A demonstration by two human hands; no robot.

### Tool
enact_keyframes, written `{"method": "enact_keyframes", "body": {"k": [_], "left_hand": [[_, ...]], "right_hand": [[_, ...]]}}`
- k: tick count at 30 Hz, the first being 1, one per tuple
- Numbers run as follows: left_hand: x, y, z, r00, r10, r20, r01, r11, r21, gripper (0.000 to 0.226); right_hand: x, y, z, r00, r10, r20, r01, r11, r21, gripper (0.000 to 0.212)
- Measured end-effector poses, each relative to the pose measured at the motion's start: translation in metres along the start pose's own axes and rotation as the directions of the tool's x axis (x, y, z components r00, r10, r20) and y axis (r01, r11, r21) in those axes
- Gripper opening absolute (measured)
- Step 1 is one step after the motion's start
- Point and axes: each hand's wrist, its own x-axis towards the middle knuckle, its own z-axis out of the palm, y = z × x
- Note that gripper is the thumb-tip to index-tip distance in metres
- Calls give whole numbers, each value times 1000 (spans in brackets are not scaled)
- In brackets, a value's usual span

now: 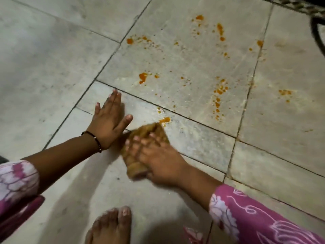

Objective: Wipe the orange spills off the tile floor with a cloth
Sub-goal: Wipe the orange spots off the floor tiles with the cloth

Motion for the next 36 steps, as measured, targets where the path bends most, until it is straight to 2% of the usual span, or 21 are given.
{"method": "enact_keyframes", "body": {"k": [2,4,6,8,10,13,15,17,19,21,23,24,26,28,30,32,34,36], "left_hand": [[-2,-3,2,1000,4,-22,-5,1000,-15,94],[-6,-8,5,999,43,-27,-43,999,-15,93],[-9,-13,5,995,86,-40,-87,996,-25,97],[-8,-10,4,993,90,-75,-96,992,-79,101],[-2,2,2,990,53,-127,-76,980,-184,101],[8,28,-1,981,39,-192,-98,948,-303,100],[14,40,-1,981,33,-193,-101,930,-354,104],[19,41,-4,982,16,-190,-88,921,-379,105],[21,33,-6,974,96,-203,-149,952,-268,98],[20,19,-5,949,275,-151,-285,957,-47,89],[14,5,3,919,391,-46,-382,914,134,84],[9,0,9,915,403,-12,-393,899,194,83],[1,-5,20,931,364,-5,-350,897,270,80],[-1,-5,29,961,274,-29,-258,931,258,78],[0,-3,33,978,203,-51,-186,956,227,82],[2,-4,34,982,183,-49,-166,957,237,84],[1,-6,35,980,200,-22,-186,943,277,82],[-1,-6,36,976,217,1,-207,929,308,80]], "right_hand": [[0,22,-6,977,213,-22,-211,975,71,82],[-33,46,-11,915,401,-56,-397,915,72,77],[-75,48,-14,859,508,-70,-507,861,34,75],[-100,19,-9,829,557,-50,-554,830,57,75],[-97,-27,3,834,550,-44,-547,835,58,77],[-46,-64,9,907,418,-39,-413,905,102,76],[-1,-43,4,953,301,-22,-299,952,71,73],[25,-3,-5,961,275,-17,-274,961,37,74],[21,36,-13,931,363,-37,-362,932,12,78],[-9,53,-16,870,489,-58,-487,872,38,82],[-49,39,-13,815,574,-80,-570,818,75,80],[-66,21,-9,797,599,-77,-592,801,93,79],[-85,-20,1,792,609,-49,-603,792,95,78],[-80,-42,5,830,556,-35,-552,829,92,80],[-58,-34,1,890,455,-19,-452,889,77,81],[-30,-7,-5,918,397,-21,-397,918,9,82],[-7,27,-12,904,427,-23,-428,904,-26,84],[0,55,-18,850,527,-29,-527,850,-12,87]]}}
